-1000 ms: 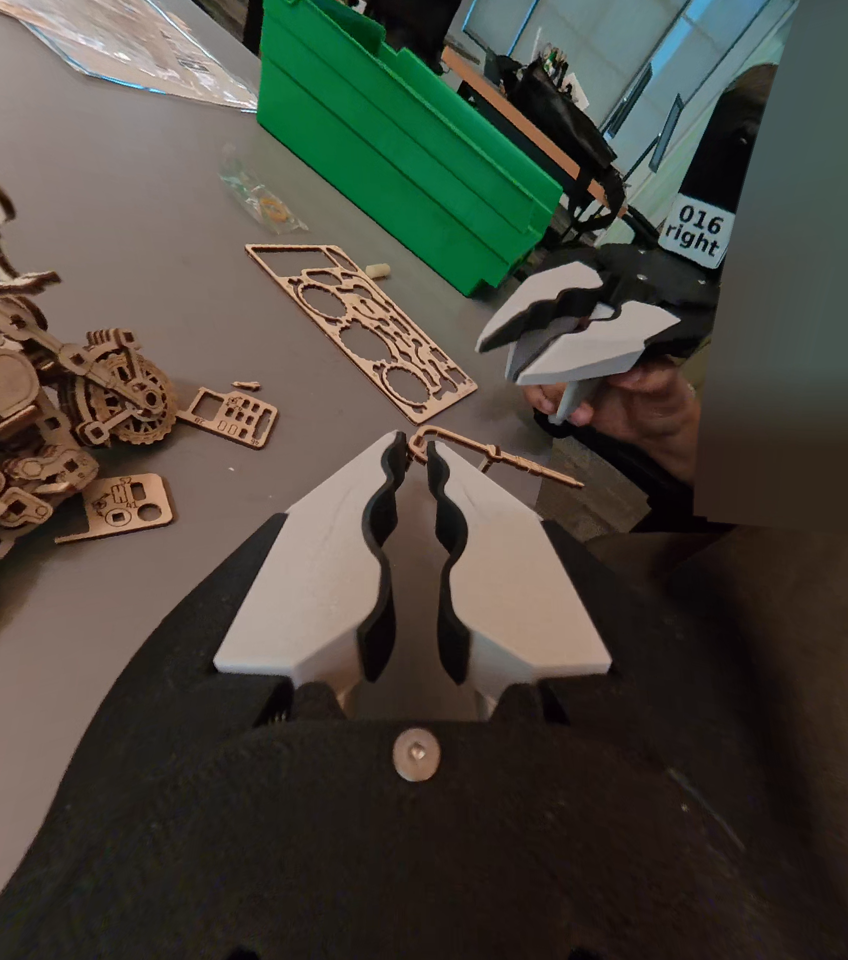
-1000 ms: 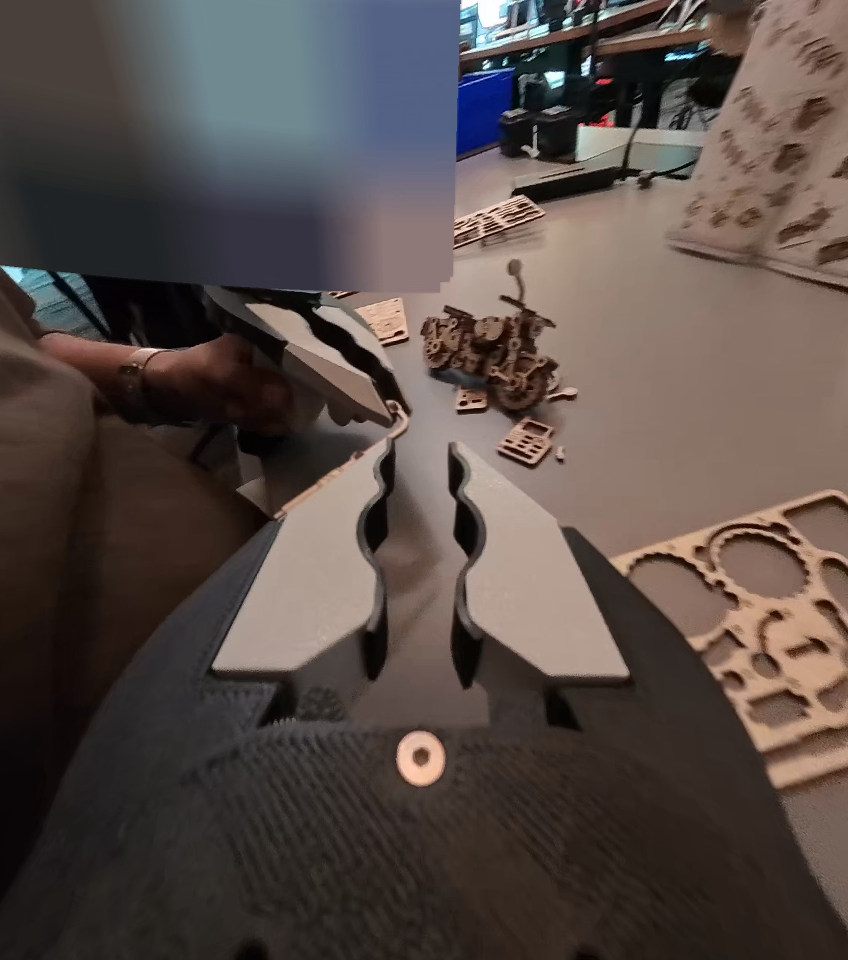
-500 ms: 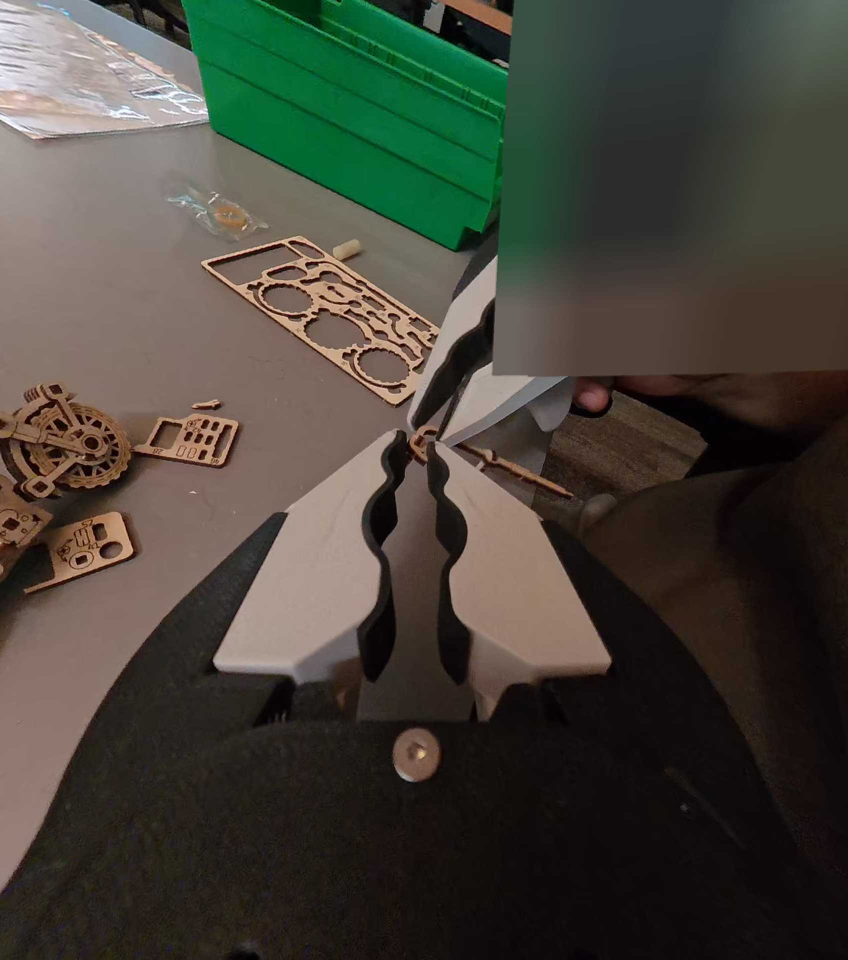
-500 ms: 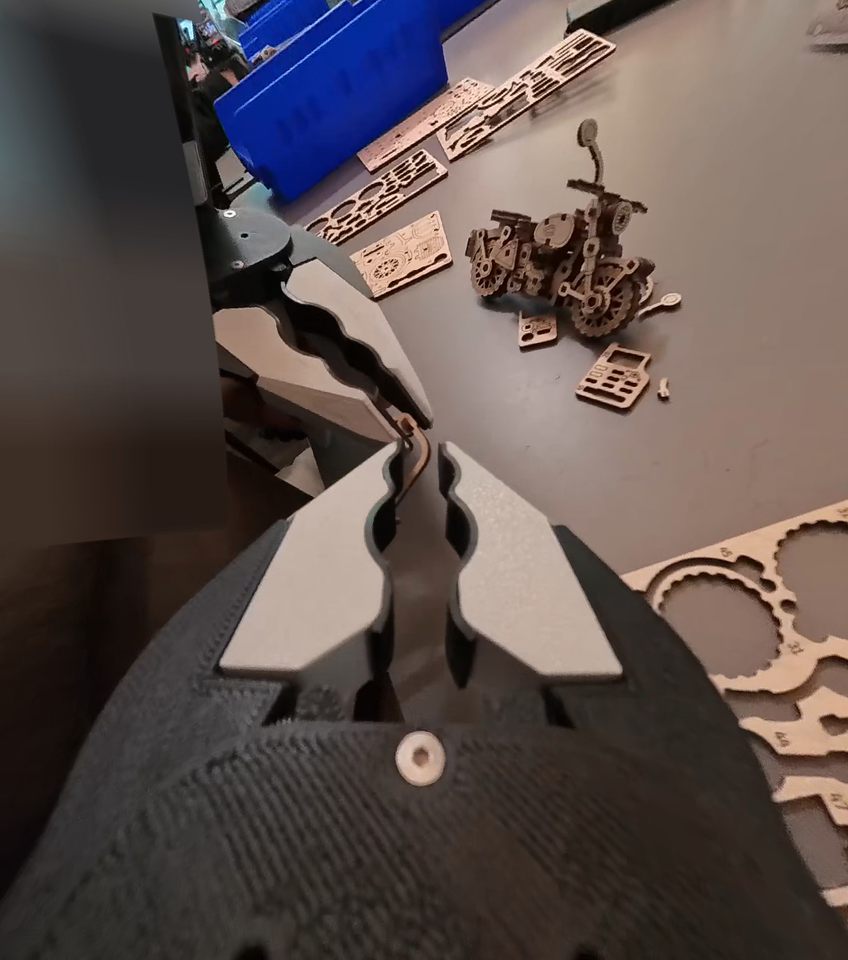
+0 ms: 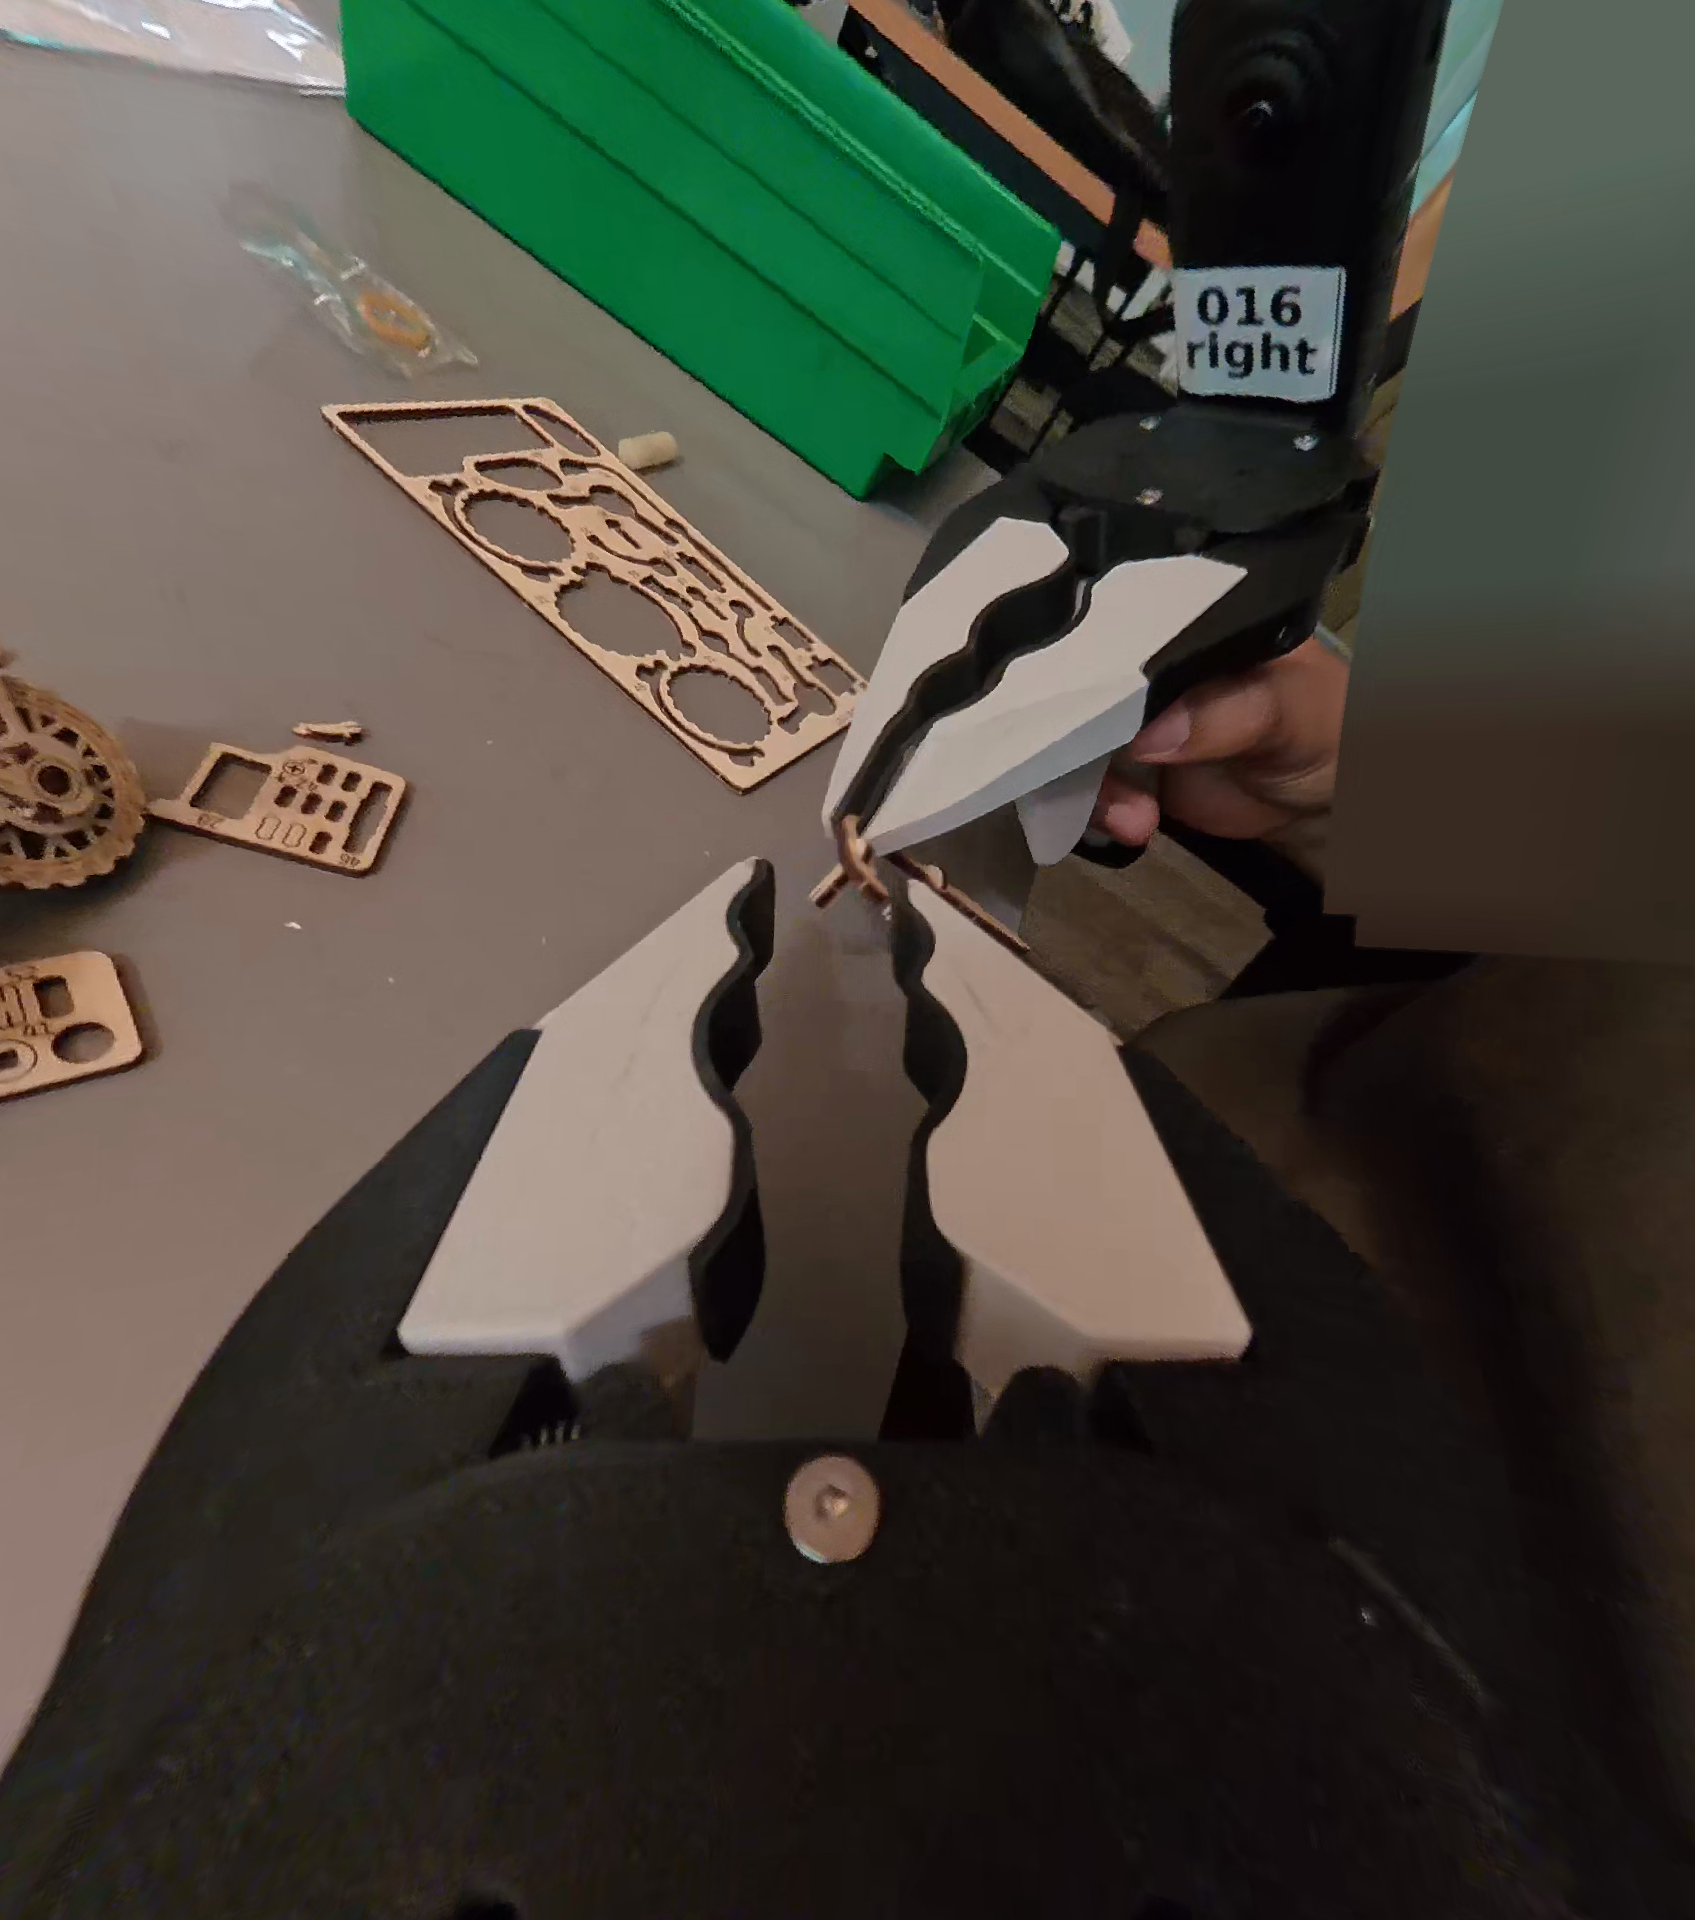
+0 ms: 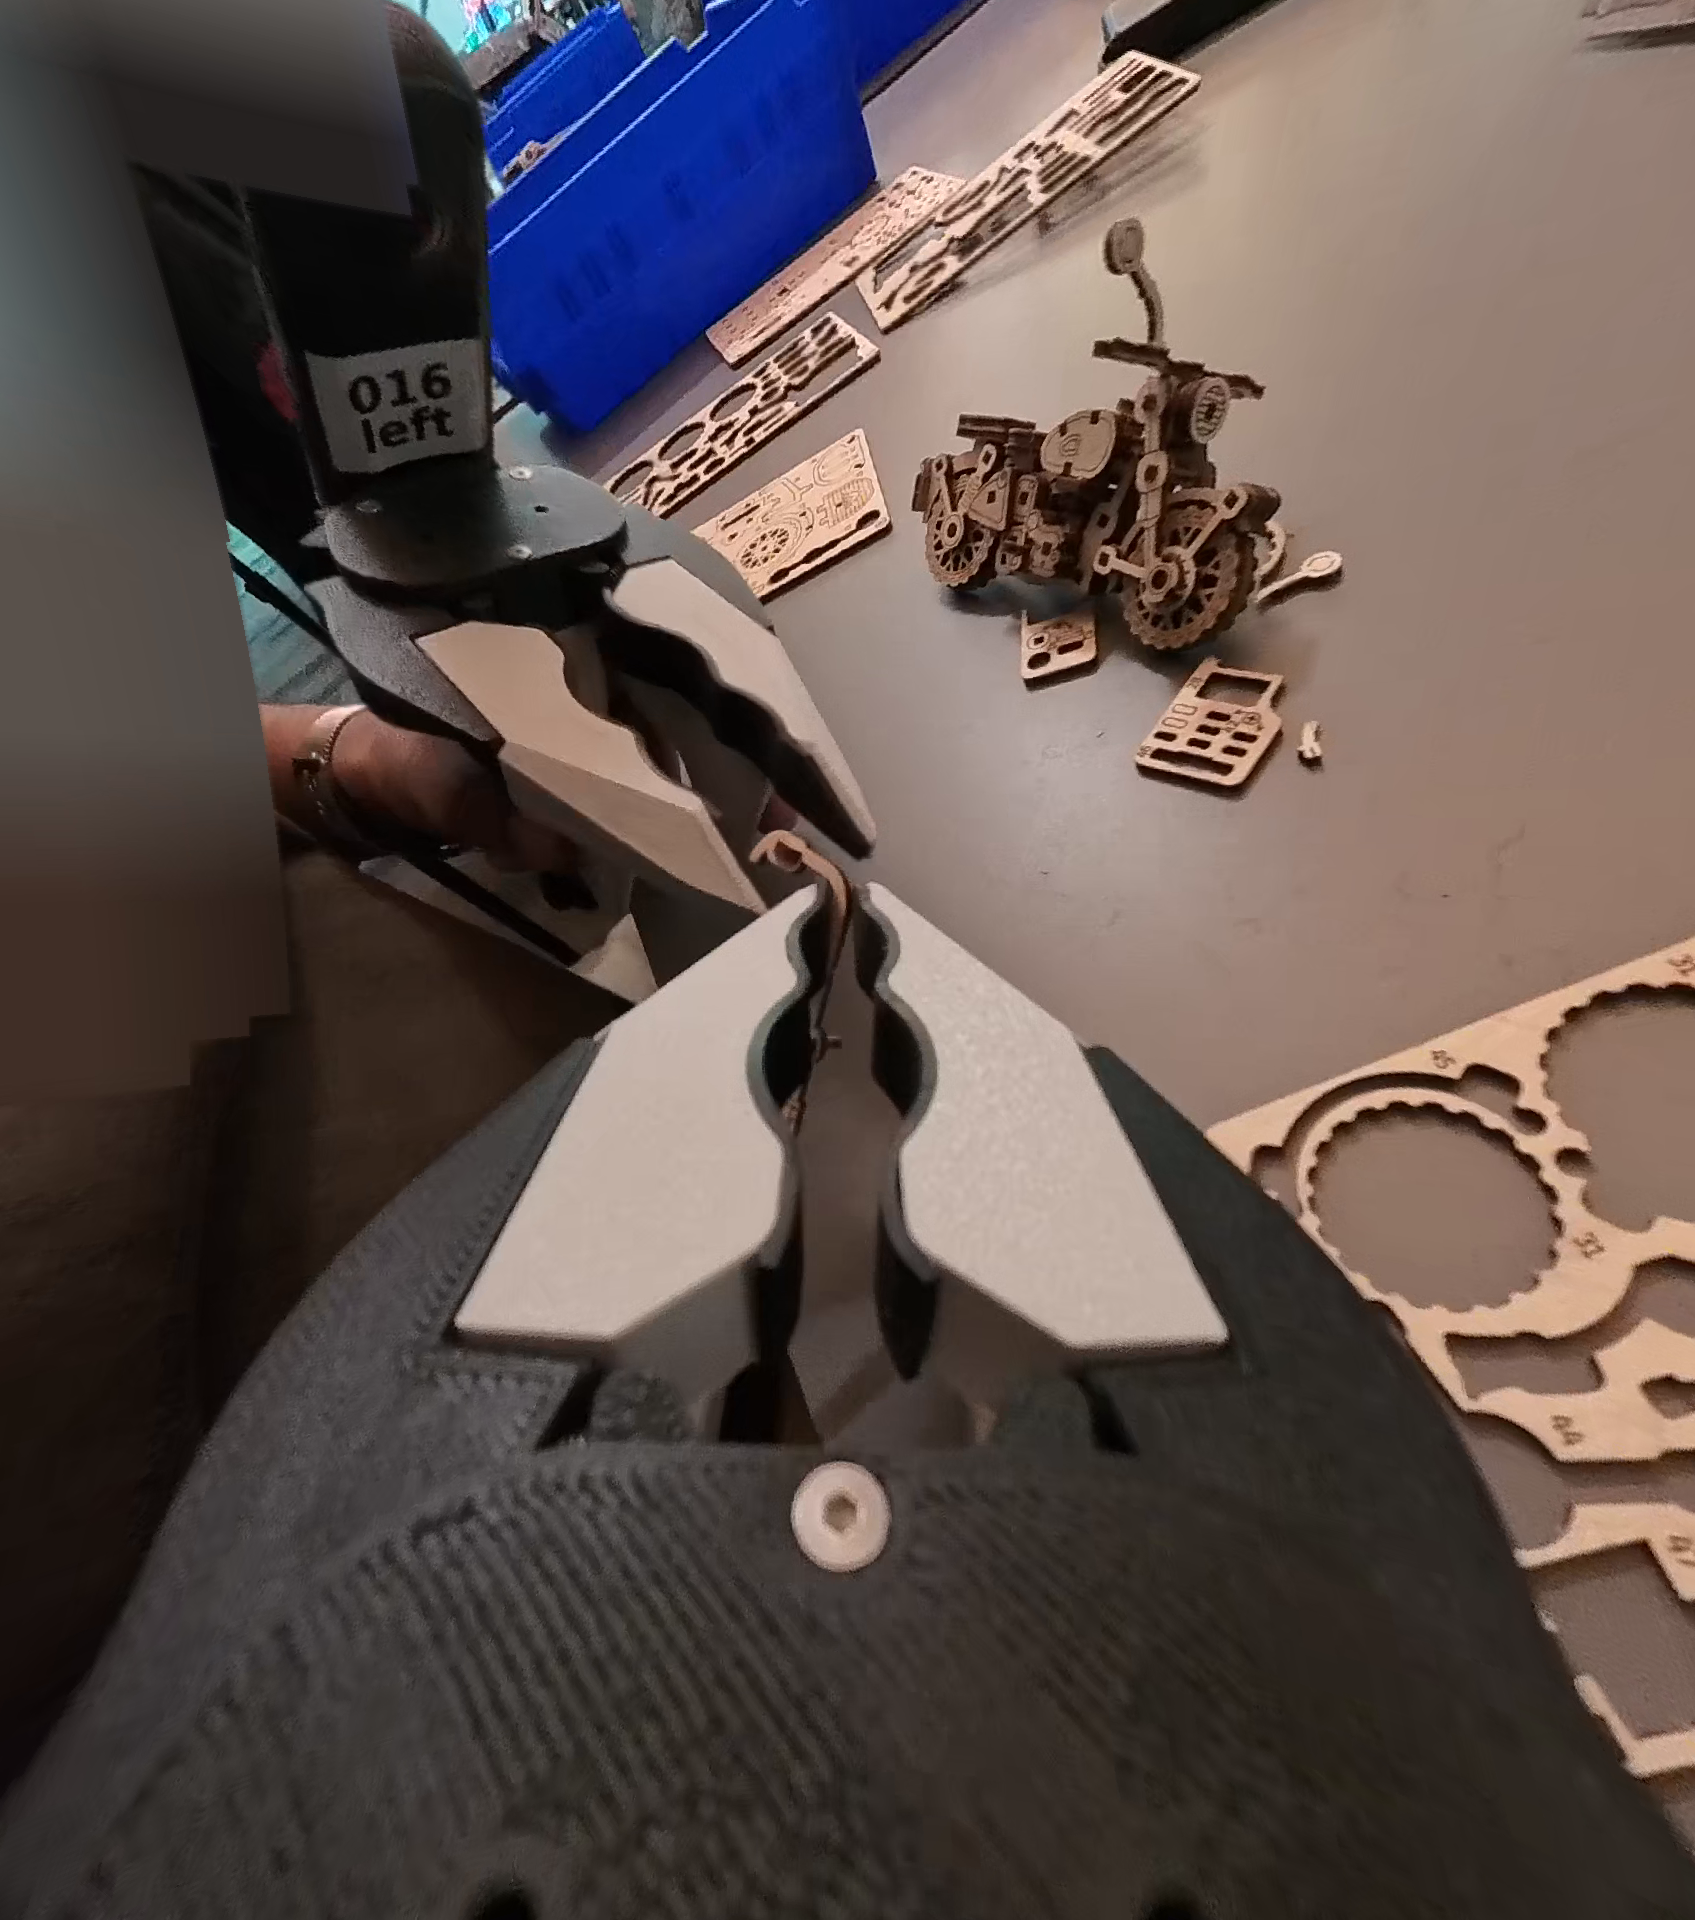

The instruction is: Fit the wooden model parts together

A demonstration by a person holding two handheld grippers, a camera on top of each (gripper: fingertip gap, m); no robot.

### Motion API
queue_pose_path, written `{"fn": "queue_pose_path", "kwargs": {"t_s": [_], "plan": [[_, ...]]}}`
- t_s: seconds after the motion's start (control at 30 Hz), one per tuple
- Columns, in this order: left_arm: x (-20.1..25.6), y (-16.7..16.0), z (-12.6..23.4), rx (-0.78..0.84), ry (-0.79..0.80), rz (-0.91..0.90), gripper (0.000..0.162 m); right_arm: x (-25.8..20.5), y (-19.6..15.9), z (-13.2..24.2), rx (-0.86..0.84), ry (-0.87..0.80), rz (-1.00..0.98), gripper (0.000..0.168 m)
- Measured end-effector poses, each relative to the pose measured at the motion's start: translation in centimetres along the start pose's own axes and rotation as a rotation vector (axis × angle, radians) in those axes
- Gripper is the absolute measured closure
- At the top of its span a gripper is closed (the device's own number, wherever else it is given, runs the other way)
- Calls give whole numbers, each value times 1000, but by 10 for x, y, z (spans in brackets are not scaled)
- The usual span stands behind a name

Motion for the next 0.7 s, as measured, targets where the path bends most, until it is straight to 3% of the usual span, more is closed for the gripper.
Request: {"fn": "queue_pose_path", "kwargs": {"t_s": [0.27,0.7], "plan": [[-13,2,7,57,-11,134,138,14,4,5,68,-18,-114,167],[-8,-1,-4,66,-38,201,136,25,14,5,206,-88,-251,167]]}}
Point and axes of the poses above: each gripper's, where its closed fingertips meet, z back along the fingers, y out of its top, x = y × z across the jaws, the point moved 6 cm from there along z, back along the fingers, and after that the axes turned 10 degrees about -y, right-handed, at the moved point
